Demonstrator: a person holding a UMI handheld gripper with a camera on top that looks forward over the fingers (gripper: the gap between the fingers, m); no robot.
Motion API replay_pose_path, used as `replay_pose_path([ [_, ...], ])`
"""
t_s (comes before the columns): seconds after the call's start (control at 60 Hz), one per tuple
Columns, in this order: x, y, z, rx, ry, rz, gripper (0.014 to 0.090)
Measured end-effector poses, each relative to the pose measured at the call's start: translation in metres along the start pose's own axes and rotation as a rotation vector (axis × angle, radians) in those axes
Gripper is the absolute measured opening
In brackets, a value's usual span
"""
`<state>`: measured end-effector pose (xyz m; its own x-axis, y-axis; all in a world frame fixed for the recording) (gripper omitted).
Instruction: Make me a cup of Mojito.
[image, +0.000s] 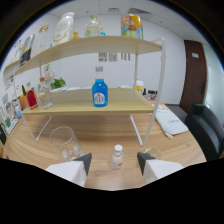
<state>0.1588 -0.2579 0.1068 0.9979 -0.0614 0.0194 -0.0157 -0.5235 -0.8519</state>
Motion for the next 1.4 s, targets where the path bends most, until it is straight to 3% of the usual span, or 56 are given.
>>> replay_pose_path([
  [0.25,-0.050,-0.016,-0.076,0.055,-0.001,0.012,0.0848],
  [0.55,-0.120,0.006,-0.104,0.034,-0.029,0.008,0.0856],
  [0.7,-0.158,-0.039,-0.119,0.086,-0.032,-0.012,0.0862],
  [1.017,-0.250,-0.190,-0.148,0.258,-0.089,0.004,0.0862],
  [1.4,-0.316,-0.294,-0.098,0.341,-0.127,-0.001,0.0862],
])
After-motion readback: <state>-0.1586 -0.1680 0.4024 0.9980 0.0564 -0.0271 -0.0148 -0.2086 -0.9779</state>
